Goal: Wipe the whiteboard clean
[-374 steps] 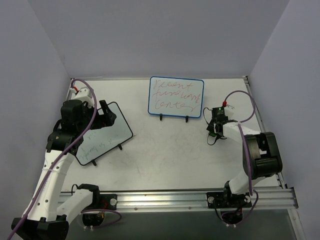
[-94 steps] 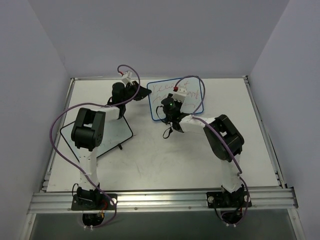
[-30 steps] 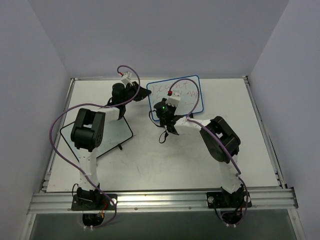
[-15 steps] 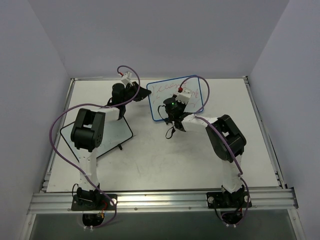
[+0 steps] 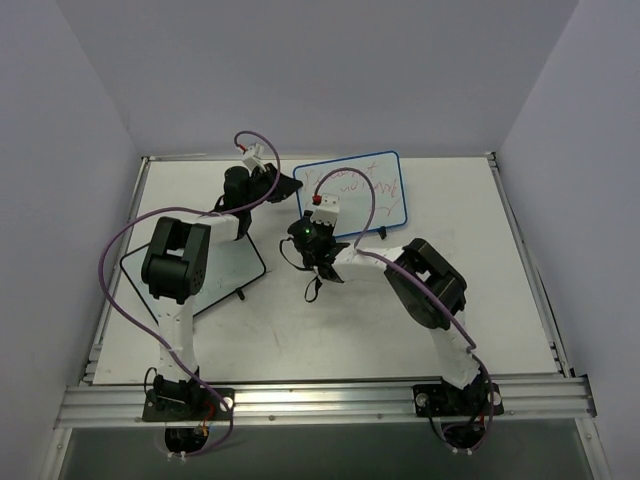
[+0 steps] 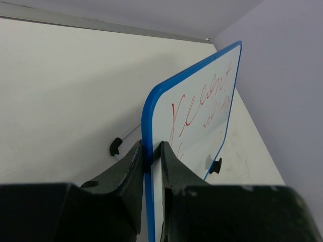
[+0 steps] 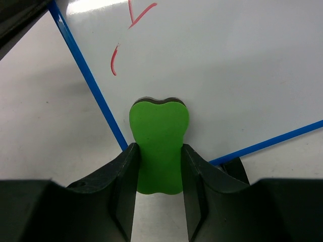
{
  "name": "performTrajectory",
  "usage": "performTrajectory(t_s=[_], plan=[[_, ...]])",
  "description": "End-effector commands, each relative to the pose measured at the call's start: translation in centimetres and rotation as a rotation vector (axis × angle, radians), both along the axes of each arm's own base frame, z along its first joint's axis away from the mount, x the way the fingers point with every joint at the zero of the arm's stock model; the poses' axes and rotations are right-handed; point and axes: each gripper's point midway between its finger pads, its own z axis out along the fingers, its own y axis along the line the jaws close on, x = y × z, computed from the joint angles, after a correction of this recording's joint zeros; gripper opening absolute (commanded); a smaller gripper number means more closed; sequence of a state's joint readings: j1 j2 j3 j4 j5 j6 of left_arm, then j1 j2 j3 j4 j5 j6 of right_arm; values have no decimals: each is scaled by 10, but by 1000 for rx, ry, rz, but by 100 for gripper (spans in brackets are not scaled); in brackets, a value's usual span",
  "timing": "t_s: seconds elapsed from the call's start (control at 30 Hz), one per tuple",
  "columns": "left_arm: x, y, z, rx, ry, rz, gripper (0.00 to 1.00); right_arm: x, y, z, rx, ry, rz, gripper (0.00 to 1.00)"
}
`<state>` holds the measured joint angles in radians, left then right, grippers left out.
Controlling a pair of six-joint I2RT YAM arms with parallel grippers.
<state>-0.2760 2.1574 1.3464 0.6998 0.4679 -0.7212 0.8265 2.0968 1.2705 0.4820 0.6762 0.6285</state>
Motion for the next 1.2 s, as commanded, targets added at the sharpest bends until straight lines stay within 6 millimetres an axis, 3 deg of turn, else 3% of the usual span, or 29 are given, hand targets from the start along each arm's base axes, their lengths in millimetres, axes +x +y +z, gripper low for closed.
performTrajectory(t_s=[0.0,0.1,0.5,0.8,1.0,1.17], plan=[[-16,-19,30,-1,-71,-79,5,0,-18,-38,-59,113,-3,0],[-16,-19,30,-1,-71,-80,5,7,-34,-37,-56,123,-33,0],[-14,-20,26,11,-58,-84,5,40,-141,-25,-2,160,-247,0],[-13,-18,27,24,-56,-83,5,43,-210,-40,44,229,-392,0],[-13,-16,26,28,-53,-78,5,40,-235,-44,61,249,-442,0],[-13,-17,26,26,-51,-81,5,42,-228,-42,71,242,-418,0]])
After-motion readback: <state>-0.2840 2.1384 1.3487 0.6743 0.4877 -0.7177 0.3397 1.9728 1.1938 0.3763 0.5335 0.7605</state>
